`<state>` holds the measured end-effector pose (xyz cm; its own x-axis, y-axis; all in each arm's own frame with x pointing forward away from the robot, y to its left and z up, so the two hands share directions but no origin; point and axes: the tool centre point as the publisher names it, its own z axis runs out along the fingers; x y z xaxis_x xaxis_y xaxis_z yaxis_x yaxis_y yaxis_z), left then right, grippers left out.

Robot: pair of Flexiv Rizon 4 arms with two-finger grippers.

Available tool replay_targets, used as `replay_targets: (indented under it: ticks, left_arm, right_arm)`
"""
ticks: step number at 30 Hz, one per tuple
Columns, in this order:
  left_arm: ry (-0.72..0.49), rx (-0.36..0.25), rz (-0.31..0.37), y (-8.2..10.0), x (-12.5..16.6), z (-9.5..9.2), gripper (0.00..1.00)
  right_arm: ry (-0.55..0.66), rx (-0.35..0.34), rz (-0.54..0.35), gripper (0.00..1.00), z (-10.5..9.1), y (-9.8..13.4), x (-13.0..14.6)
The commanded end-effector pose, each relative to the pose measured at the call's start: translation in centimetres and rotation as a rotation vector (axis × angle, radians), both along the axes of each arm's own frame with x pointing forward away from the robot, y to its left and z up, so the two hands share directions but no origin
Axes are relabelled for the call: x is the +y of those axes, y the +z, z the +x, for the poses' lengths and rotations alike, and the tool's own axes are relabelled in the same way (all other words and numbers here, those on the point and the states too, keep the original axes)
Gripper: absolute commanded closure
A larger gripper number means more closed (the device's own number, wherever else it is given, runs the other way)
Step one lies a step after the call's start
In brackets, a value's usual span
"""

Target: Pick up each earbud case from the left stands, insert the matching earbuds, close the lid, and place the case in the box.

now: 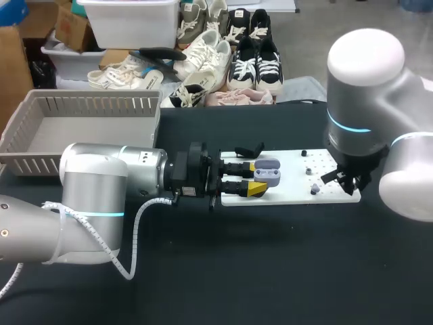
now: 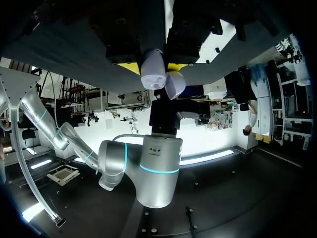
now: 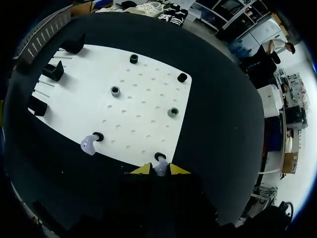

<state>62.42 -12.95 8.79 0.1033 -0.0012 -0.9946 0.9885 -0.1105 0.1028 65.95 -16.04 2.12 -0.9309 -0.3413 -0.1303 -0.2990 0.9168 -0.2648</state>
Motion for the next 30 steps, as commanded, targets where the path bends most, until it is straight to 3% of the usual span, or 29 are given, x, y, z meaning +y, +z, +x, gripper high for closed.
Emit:
replay_targets:
  ticks: [1,13,14,18,30]
  left_arm:
    - [0.002,-0.001,-0.001,0.0,0.0,0.0,1.00]
    - [0.002,-0.001,-0.001,0.0,0.0,0.0,1.00]
    - [0.002,-0.001,-0.001,0.0,0.0,0.0,1.00]
    - [0.002,-0.001,-0.001,0.0,0.0,0.0,1.00]
    - [0.002,-0.001,-0.001,0.0,0.0,0.0,1.00]
  right_arm:
    - [-0.003,0.000,0.001,1.00,0.1,0.0,0.1]
    - [-0.003,-0.004,0.000,1.00,0.0,0.3,0.3]
    - [-0.007,-0.021,-0.004,1.00,-0.5,2.3,0.4]
    - [-0.012,-0.032,-0.010,1.00,-0.8,3.5,0.5]
    - [0.015,-0.068,0.016,1.00,-0.6,5.3,1.3]
